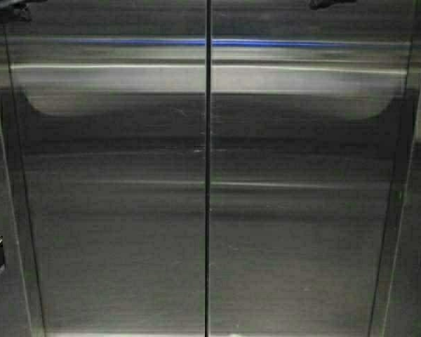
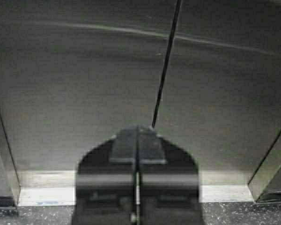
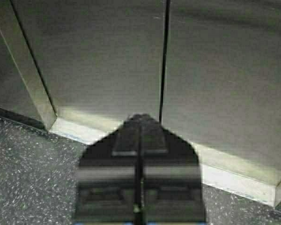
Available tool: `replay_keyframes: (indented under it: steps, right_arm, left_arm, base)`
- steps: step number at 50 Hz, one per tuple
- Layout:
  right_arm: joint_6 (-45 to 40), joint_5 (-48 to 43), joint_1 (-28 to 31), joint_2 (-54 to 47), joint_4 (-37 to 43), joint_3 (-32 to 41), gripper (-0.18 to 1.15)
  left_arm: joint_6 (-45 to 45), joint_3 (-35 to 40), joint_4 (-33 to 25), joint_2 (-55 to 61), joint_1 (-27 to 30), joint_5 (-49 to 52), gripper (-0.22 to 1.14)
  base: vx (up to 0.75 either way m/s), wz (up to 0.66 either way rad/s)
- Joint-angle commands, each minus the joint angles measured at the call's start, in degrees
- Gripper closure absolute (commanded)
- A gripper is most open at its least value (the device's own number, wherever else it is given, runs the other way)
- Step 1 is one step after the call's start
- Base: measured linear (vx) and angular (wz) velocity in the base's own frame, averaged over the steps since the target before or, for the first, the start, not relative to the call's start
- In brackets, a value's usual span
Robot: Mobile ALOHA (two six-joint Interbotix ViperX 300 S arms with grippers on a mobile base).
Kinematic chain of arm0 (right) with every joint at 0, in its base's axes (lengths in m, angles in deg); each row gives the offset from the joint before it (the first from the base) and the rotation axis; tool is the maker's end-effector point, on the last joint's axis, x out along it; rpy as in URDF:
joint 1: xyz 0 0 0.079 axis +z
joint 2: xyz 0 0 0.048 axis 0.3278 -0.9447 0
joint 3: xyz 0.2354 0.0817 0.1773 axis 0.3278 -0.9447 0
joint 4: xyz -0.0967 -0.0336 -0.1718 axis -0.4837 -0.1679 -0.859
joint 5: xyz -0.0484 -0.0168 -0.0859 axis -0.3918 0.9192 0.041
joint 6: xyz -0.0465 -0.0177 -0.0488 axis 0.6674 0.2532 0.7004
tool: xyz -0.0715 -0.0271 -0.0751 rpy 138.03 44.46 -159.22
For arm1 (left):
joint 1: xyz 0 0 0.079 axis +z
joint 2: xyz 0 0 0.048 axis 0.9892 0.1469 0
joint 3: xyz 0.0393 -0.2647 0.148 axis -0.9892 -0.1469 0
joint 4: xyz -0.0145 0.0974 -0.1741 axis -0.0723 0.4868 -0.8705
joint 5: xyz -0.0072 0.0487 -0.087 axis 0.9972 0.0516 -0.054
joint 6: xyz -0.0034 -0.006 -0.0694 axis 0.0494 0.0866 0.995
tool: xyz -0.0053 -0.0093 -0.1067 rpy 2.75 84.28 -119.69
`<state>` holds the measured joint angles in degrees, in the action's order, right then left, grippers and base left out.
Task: Navigate to elevator, push the call button, then enter the elevator
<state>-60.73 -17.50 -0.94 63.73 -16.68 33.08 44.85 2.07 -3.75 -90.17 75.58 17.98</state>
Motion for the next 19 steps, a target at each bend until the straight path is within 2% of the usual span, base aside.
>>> replay_keyframes:
  steps: [1, 19]
  right_arm:
    - [0.0, -0.5, -0.1, 0.9, 0.0, 0.7, 0.92]
    - [0.0, -0.6, -0.1, 0.9, 0.0, 0.6, 0.92]
  left_arm:
    - [0.1, 1.0, -0.1, -0.2, 0.0, -0.4, 0.89]
    - [0.1, 1.0, 0.0, -0.2, 0.0, -0.4, 0.89]
  base:
    - [0.00, 0.00]
    - [0.00, 0.00]
